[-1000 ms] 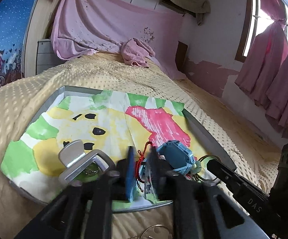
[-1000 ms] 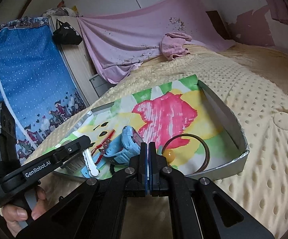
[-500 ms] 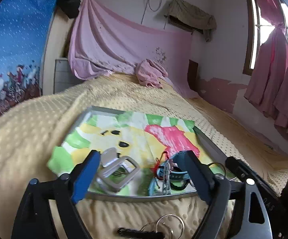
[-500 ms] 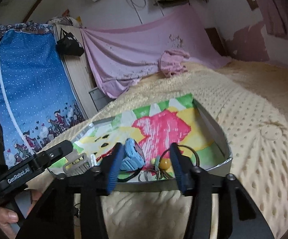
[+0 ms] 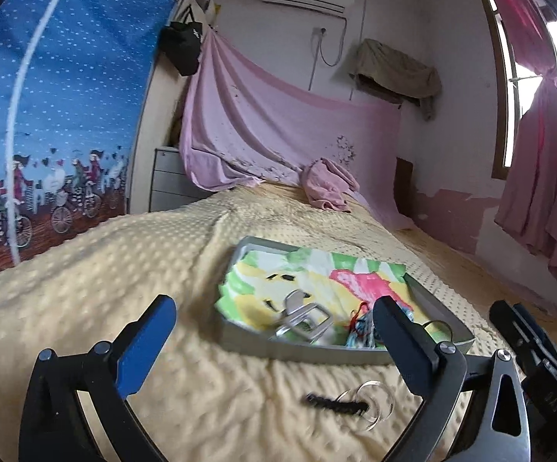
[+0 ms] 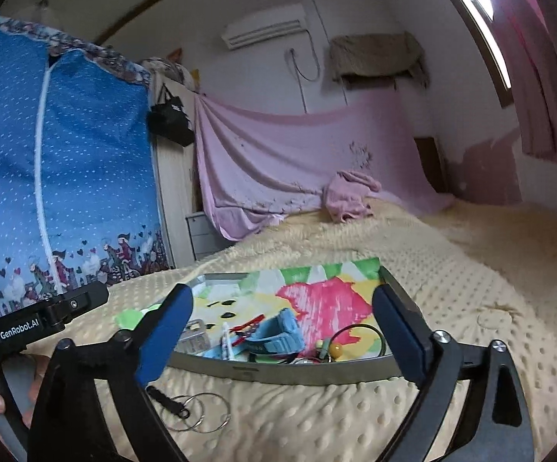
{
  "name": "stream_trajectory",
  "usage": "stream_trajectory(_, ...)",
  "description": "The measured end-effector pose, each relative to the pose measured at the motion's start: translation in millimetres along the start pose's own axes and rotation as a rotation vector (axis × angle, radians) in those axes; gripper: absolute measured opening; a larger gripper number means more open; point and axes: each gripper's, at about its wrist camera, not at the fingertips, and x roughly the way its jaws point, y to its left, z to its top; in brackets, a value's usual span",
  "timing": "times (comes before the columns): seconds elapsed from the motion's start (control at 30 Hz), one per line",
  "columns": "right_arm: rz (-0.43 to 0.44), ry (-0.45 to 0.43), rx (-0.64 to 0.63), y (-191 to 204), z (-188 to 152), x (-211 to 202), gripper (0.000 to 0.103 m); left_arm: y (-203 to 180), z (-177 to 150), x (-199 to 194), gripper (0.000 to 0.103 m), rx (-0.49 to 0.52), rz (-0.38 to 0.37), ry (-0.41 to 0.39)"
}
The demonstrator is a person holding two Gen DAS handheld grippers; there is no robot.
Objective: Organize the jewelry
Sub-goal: 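Withdraw the left tool from the tray toward the key ring, then close the left tool on the key ring's black fob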
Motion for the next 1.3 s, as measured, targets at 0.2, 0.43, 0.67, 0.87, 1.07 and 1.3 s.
stream_trajectory(0.2, 0.022, -0.006, -0.041, 18.7, 2.2, -24.4, 0.093, 16.5, -7.4, -22.5, 0.103, 0.005, 0.024, -0.002)
stream_trajectory(0.43, 0.033, 0.051, -0.040, 30.6, -5.8, -35.9, 0.093, 28.7, -17.7, -35.8, 0.103, 0.021, 0.027, 0.033)
stream_trajectory(0.67, 0.035, 0.150, -0.031, 28.5, -18.9, -23.6, 0.093, 35.1, -24.5, -22.8, 0.103, 0.036, 0.003, 0.138)
stream_trajectory(0.87, 0.036, 0.245, 0.001, 23.5, -28.7, -4.1, 0.093, 37.8, -31.7, -7.5, 0.103, 0.027, 0.011, 0.223)
stream_trajectory(1.07, 0.040, 0.338, 0.031, 17.3, -42.2, 16.3, 0.092, 36.0, -33.7, 13.0, 0.103, 0.030, -0.011, 0.315)
stream_trajectory(1.3, 0.054, 0.444, 0.065, 12.7, -55.8, 40.7, 0.070, 25.5, -35.7, 36.5, 0.088, 0.036, -0.097, 0.382)
